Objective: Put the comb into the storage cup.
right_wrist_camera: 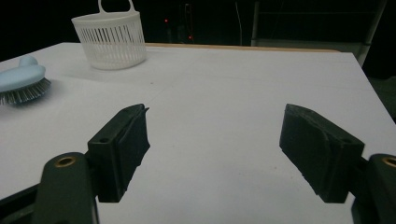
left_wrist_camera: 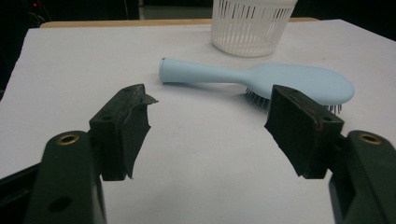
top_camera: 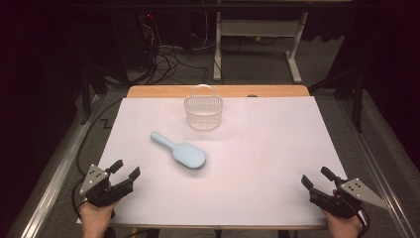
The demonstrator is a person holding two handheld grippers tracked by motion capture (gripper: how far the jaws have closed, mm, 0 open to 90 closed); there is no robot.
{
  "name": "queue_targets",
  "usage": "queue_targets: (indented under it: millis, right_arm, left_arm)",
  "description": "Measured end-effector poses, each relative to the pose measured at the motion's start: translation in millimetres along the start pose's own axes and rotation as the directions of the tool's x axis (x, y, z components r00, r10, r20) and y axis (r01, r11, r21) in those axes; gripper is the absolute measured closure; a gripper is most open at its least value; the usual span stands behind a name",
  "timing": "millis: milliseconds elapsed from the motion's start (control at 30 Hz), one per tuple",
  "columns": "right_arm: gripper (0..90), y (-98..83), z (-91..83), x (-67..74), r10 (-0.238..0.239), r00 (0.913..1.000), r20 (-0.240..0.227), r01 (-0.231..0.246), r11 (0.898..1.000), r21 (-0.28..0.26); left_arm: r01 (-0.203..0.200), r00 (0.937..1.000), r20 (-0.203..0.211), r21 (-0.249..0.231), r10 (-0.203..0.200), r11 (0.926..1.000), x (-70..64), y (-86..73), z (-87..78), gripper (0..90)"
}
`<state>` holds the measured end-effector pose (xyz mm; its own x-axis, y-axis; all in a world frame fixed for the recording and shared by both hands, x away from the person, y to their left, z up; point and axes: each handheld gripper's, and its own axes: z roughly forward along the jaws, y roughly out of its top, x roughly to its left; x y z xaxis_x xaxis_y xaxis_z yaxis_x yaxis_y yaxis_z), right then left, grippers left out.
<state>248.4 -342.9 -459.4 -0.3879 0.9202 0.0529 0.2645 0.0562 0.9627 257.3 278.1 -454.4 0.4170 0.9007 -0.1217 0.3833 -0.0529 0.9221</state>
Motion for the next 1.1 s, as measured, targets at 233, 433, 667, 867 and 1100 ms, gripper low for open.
queue_targets:
  millis: [233, 433, 667, 867, 1100]
  right_arm:
    - [24.4, 0.0, 0.0, 0.1, -0.001, 1.0000, -0.004, 0.001, 1.000, -0.001]
    - [24.6, 0.0, -0.2, 0.3, -0.002, 1.0000, -0.006, 0.002, 1.000, -0.003]
    - [24.8, 0.0, -0.4, 0.5, -0.002, 1.0000, -0.009, 0.002, 1.000, -0.004]
    - [24.9, 0.0, -0.5, 0.7, -0.003, 0.9999, -0.011, 0.003, 1.000, -0.004]
    - [25.0, 0.1, -0.6, 0.5, 0.000, 0.9999, -0.012, 0.000, 1.000, -0.006]
  left_arm:
    - [0.003, 0.9998, 0.021, -0.014, -0.003, 0.9999, -2.1, 5.4, 2.8, 30.3]
    - [-0.003, 0.9995, 0.032, -0.017, 0.004, 0.9998, -4.3, 10.8, 7.5, 30.5]
    - [-0.011, 0.9991, 0.041, -0.008, 0.011, 0.9999, -6.4, 13.4, 12.9, 30.8]
    - [-0.015, 0.9990, 0.042, -0.008, 0.015, 0.9999, -7.4, 14.9, 15.0, 31.0]
    - [-0.020, 0.9986, 0.049, -0.008, 0.021, 0.9998, -10.0, 18.1, 20.5, 31.8]
